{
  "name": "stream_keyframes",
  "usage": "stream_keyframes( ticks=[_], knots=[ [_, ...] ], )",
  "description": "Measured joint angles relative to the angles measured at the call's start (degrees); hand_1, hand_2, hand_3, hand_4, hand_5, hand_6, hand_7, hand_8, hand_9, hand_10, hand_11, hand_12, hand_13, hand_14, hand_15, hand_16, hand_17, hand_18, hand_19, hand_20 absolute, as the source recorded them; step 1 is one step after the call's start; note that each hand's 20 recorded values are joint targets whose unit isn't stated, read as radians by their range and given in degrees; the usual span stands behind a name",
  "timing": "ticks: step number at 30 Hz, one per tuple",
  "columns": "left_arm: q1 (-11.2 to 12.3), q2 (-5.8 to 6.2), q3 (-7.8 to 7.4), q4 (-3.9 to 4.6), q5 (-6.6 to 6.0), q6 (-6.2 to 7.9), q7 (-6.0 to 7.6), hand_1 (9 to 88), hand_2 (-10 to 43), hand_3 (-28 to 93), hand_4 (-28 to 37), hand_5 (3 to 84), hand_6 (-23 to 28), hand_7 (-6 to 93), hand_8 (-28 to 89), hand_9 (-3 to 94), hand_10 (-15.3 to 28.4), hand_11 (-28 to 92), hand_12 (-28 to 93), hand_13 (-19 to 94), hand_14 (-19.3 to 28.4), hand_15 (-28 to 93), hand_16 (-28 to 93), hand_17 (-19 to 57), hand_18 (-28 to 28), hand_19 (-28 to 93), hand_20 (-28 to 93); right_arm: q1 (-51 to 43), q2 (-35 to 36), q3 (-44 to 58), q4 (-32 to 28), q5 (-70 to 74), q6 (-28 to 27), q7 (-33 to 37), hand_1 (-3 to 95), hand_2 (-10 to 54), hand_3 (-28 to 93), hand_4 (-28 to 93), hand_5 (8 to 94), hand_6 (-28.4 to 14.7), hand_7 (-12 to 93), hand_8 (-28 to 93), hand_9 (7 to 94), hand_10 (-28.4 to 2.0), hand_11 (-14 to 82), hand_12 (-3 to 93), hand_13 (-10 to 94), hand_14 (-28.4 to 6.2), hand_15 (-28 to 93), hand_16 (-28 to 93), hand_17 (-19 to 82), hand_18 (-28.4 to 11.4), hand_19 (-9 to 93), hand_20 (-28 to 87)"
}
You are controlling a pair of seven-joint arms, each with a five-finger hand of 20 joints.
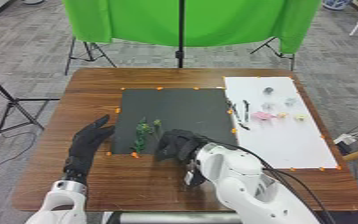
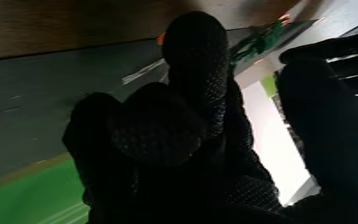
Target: Arrange flowers
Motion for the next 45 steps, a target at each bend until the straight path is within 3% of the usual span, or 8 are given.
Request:
stream_keyframes(
  ticks=[12, 18, 21, 24, 26, 28, 35, 45],
  knots=[
    [0.11, -0.04, -0.16, -0.05, 0.0, 0.0, -0.03, 19.0, -1.8, 68, -27.6, 40.5, 2.0, 8.4, -6, 45.2, 11.9, 14, 13, 34, 13.8, 10, 2, 7.9, 11.8, 4, 21, -2.09, 0.97, 3.26, -1.8, 5.2, -0.38, 1.67, 21.0, 3.8, 67, 1, 63.2, -3.5, 9, -8, 86.1, -14.4, 39.6, 29.8, 91, -4.1, 58, 33, 65, -13.0, 93, 57],
    [0.12, -0.15, -0.18, -0.08, 0.01, -0.02, -0.03, 20.1, -1.6, 67, -27.7, 41.0, 2.7, 8.1, -6, 45.4, 12.5, 15, 13, 35, 14.2, 10, 2, 7.8, 11.9, 4, 22, -6.26, 1.54, 11.73, -8.49, 26.18, 1.23, 4.25, 28.6, -6.3, 62, -5, 69.2, -3.5, 12, -5, 84.9, -14.1, 39.7, 29.8, 90, -4.5, 58, 33, 64, -13.4, 93, 56],
    [0.18, -0.16, -0.32, -0.2, 0.0, -0.01, -0.02, 20.3, -1.5, 67, -27.7, 41.4, 3.1, 8.1, -6, 45.9, 12.9, 15, 13, 35, 14.3, 10, 2, 7.8, 11.9, 5, 22, -8.8, 2.68, 17.17, -13.94, 28.61, 6.78, 2.13, 29.6, -9.4, 59, -11, 70.7, -3.7, 13, -5, 84.8, -14.0, 41.8, 29.8, 90, -4.9, 61, 32, 64, -13.8, 93, 57],
    [0.38, -0.16, -0.53, -0.37, -0.02, 0.02, -0.02, 20.4, -1.5, 67, -27.7, 41.6, 3.2, 8.1, -6, 46.0, 12.9, 16, 13, 35, 14.6, 10, 2, 7.8, 12.0, 5, 22, -9.2, 4.48, 21.81, -15.79, 24.0, 16.95, 0.48, 28.1, -9.5, 55, -14, 71.0, -4.5, 13, -5, 84.9, -14.0, 42.4, 29.8, 90, -5.0, 61, 32, 64, -13.8, 93, 58],
    [0.52, -0.16, -0.55, -0.44, -0.03, 0.02, -0.02, 20.4, -1.5, 67, -27.8, 41.6, 3.2, 8.1, -6, 46.0, 12.9, 16, 13, 35, 14.6, 10, 2, 7.8, 12.0, 5, 22, -8.23, 5.65, 23.98, -14.09, 17.25, 21.11, 1.16, 26.3, -9.5, 54, -16, 70.9, -5.0, 12, -5, 84.9, -14.0, 42.5, 29.9, 90, -4.9, 62, 32, 64, -13.7, 93, 58],
    [0.62, -0.16, -0.55, -0.46, -0.03, 0.02, -0.02, 20.4, -1.4, 67, -27.8, 41.7, 3.2, 8.1, -6, 46.2, 12.9, 16, 13, 35, 14.7, 10, 2, 7.7, 12.1, 5, 22, -6.27, 6.53, 25.35, -10.41, 9.14, 21.37, 3.48, 25.8, -9.5, 54, -17, 70.7, -5.2, 11, -6, 85.0, -13.9, 42.5, 29.9, 90, -4.9, 62, 32, 64, -13.7, 93, 58],
    [0.55, -0.15, -0.48, -0.47, -0.01, 0.01, -0.13, 20.3, -1.3, 66, -27.8, 41.8, 3.3, 8.0, -6, 46.2, 13.2, 16, 13, 35, 14.9, 10, 2, 7.6, 12.1, 5, 21, -0.11, 7.24, 26.41, 3.96, -5.31, 5.85, 9.36, 25.2, -9.5, 54, -17, 70.8, -5.7, 11, -6, 85.2, -13.6, 43.2, 29.9, 90, -4.7, 62, 32, 65, -13.2, 93, 59],
    [0.46, -0.1, -0.49, -0.48, -0.01, 0.01, -0.45, 20.2, -1.2, 66, -27.8, 41.9, 3.3, 7.9, -6, 46.2, 13.3, 15, 13, 35, 15.0, 10, 2, 7.5, 12.2, 6, 21, 1.8, 5.93, 21.71, 11.87, -6.63, 6.39, 8.94, 25.1, -9.5, 55, -17, 71.0, -6.0, 11, -6, 85.4, -13.6, 44.0, 29.7, 91, -4.3, 62, 32, 66, -12.7, 93, 59]
  ],
)
